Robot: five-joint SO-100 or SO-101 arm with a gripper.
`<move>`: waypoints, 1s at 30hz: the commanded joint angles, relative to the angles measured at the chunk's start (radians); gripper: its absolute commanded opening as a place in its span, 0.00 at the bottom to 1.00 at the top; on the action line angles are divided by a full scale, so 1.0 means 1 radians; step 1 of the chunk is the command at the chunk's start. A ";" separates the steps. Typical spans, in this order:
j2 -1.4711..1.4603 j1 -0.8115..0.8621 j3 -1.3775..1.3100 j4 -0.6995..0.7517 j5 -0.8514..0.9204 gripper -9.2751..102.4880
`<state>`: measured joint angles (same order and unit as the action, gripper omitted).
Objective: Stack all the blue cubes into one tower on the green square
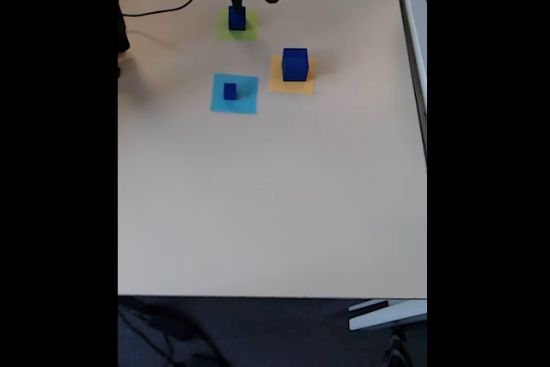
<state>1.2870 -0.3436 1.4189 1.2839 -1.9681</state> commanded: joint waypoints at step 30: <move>0.049 0.009 -0.031 -0.014 0.006 0.12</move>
<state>1.2870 -0.3421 1.4189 1.2839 -1.9712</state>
